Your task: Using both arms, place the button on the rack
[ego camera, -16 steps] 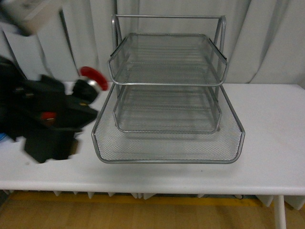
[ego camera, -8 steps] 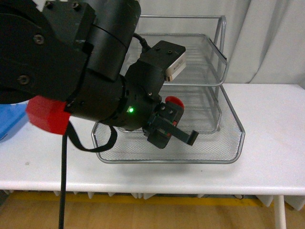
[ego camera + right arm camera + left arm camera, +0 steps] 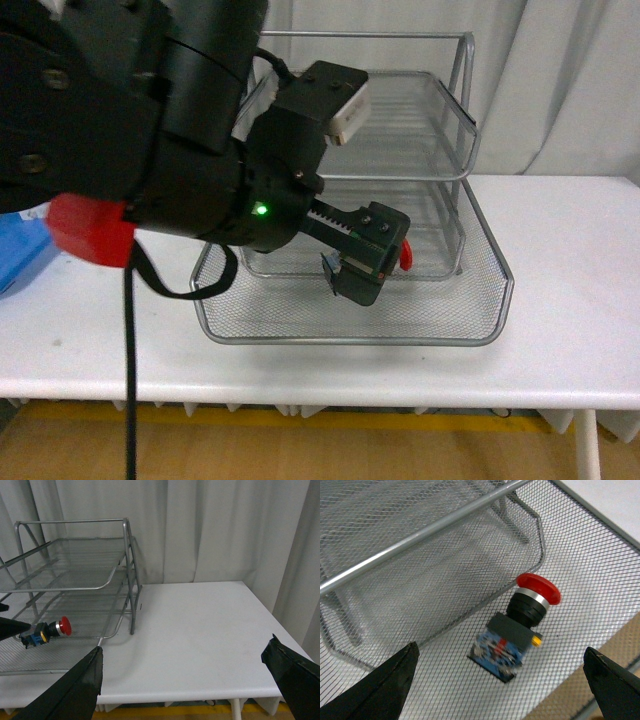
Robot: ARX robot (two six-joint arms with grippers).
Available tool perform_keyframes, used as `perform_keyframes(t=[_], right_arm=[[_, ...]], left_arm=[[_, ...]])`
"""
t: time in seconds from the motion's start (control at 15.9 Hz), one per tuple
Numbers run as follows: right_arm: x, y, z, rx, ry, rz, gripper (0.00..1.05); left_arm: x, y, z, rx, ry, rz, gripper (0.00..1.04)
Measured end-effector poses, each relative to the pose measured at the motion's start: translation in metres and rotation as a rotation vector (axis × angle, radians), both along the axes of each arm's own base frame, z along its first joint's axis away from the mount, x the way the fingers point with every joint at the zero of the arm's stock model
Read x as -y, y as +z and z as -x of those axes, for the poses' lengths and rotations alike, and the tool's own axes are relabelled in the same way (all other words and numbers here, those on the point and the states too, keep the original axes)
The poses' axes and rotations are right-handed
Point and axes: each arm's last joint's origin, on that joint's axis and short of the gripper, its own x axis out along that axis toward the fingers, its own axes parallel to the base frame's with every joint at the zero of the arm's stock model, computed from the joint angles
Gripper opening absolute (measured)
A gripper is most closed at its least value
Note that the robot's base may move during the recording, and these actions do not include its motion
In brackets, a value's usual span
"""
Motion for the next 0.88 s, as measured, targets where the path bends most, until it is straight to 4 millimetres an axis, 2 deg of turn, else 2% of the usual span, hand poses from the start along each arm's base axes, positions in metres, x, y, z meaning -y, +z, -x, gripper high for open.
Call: perform_keyframes(t=[0.13,0.19,0.25,0.32,0.38,0.44,0.5,0.63,0.76,0.82,0.88], right_arm=[[0.0,0.0,0.0,0.0,0.0,0.0,0.98],[0.0,0.0,0.0,0.0,0.0,0.0,0.98],[0.0,0.0,0.0,0.0,0.0,0.0,0.98],[0.0,0.0,0.0,0.0,0.0,0.0,0.98],[0.0,0.0,0.0,0.002,0.004,0.0,0.98],[0.0,0.0,0.0,-0.001,0.002,0.0,0.98],[0.0,0.0,0.0,-0.001,0.002,0.0,0.98],[0.0,0.0,0.0,0.0,0.002,0.0,0.98],[0.0,0.0,0.0,0.0,0.002,0.0,0.98],[0.0,0.0,0.0,0.0,0.002,0.0,0.98],[0.0,0.0,0.0,0.0,0.002,0.0,0.98]], left_arm=[[-0.019,0.018,0.021,0.054,0.009,0.084,0.98],[-0.039,0.034,0.042,0.126,0.035,0.161,0.98],[-0.057,0.04,0.059,0.168,0.06,0.216,0.98],[-0.07,0.039,0.077,0.279,0.16,0.241,0.94],[-0.079,0.034,0.086,0.407,0.346,0.245,0.83],[-0.095,0.02,0.101,0.467,0.513,0.22,0.71],[-0.112,0.017,0.115,0.502,0.599,0.221,0.58],[-0.13,0.025,0.134,0.556,0.622,0.257,0.34],[-0.142,0.013,0.152,0.513,0.617,0.235,0.09],[-0.147,0.013,0.16,0.521,0.613,0.242,0.02],[-0.151,0.014,0.166,0.543,0.615,0.255,0.02]])
